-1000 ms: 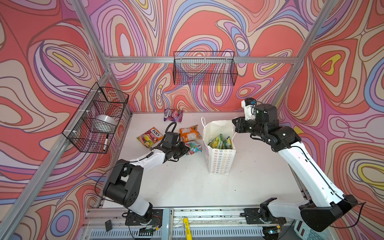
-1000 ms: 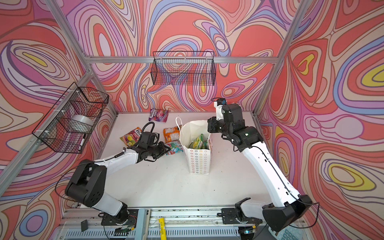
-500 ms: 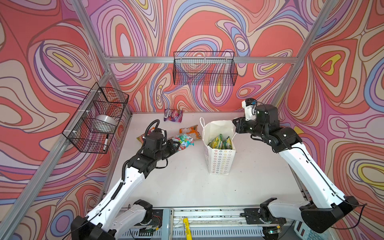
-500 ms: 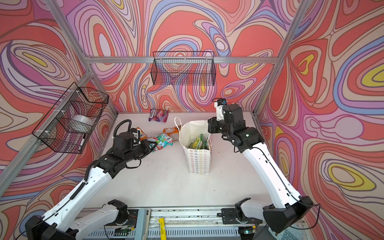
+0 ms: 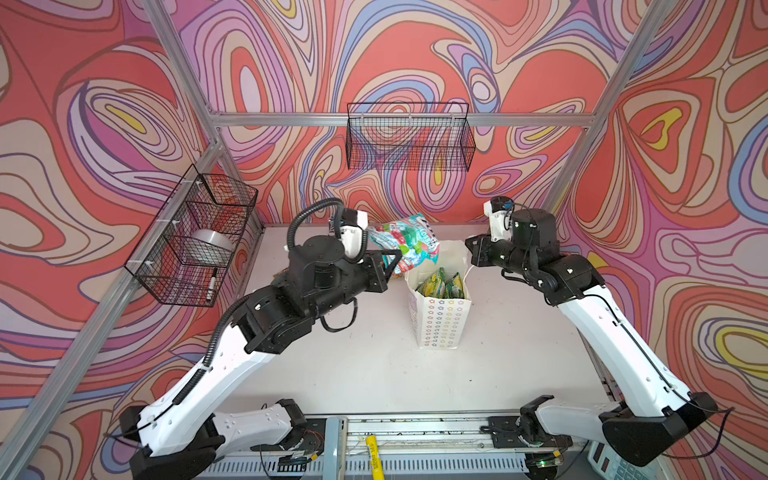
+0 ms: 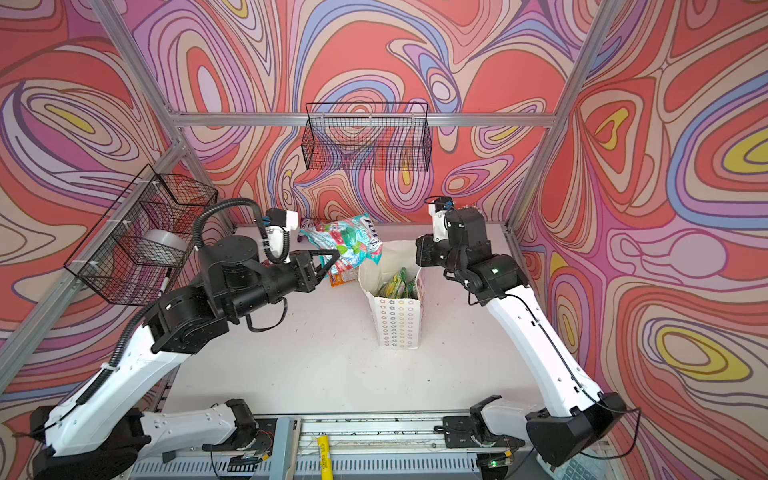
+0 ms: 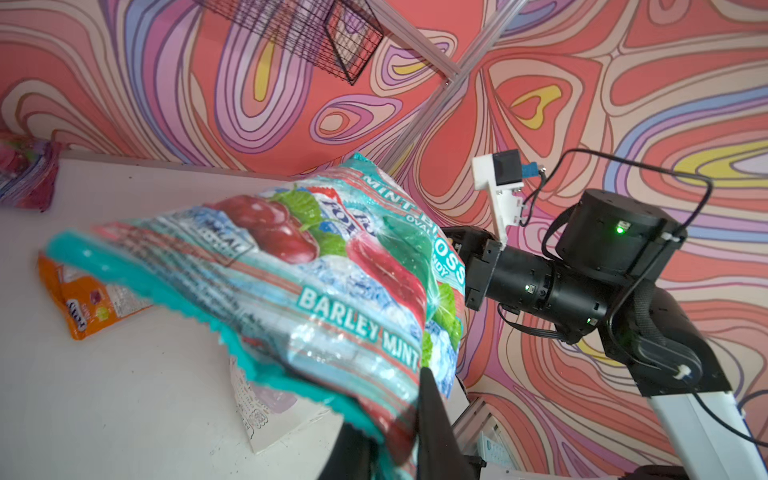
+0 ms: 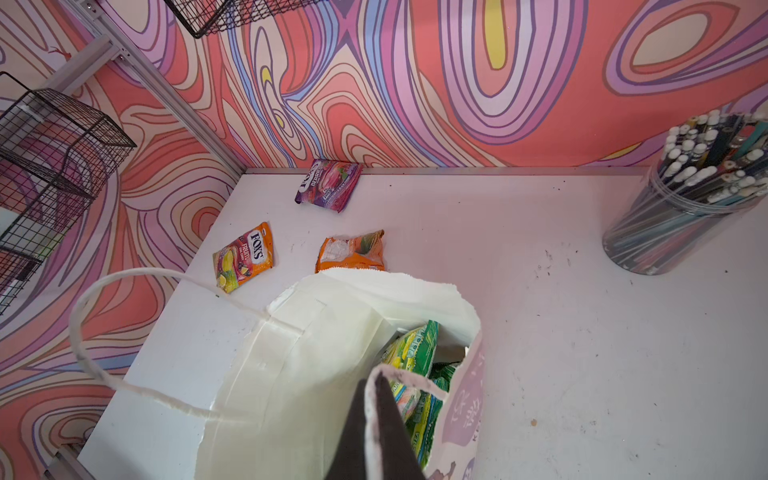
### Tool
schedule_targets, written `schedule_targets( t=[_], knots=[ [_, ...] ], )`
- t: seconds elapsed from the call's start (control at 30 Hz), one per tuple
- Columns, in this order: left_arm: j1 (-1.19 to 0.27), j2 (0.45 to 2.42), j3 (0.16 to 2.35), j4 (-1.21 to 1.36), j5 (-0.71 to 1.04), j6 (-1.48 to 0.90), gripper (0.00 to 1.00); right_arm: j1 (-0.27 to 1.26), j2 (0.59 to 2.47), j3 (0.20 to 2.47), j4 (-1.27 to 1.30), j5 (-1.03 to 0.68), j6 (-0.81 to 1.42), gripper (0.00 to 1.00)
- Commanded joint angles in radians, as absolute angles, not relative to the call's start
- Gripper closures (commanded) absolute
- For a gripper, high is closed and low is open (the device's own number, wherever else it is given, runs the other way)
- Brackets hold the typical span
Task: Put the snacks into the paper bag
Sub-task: 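Lift the Mint Blossom packet and carry it over the bag mouth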
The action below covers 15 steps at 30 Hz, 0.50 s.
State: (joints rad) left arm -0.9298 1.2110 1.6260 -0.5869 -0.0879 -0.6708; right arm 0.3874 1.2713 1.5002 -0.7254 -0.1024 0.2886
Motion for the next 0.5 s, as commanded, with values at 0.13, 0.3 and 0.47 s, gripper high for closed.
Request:
schedule_targets(
  t=[0.13,0.3,0.47],
  knots=[
    [-1.032,1.488,1.887,-0.729,-0.313,-0.522,0.91,0.384,1.246,1.493,-0.684,-0.102,0.281,1.0],
    [-1.032,1.653,2.058,-0.895,-0.441,-0.524,0.91,0.384,1.24,1.492,-0.689,-0.087,0.278,1.0],
    [-1.032,1.732,2.117,-0.943,-0.458,-0.492,0.91,0.384,1.238,1.491,-0.687,-0.091,0.278,1.0]
  ],
)
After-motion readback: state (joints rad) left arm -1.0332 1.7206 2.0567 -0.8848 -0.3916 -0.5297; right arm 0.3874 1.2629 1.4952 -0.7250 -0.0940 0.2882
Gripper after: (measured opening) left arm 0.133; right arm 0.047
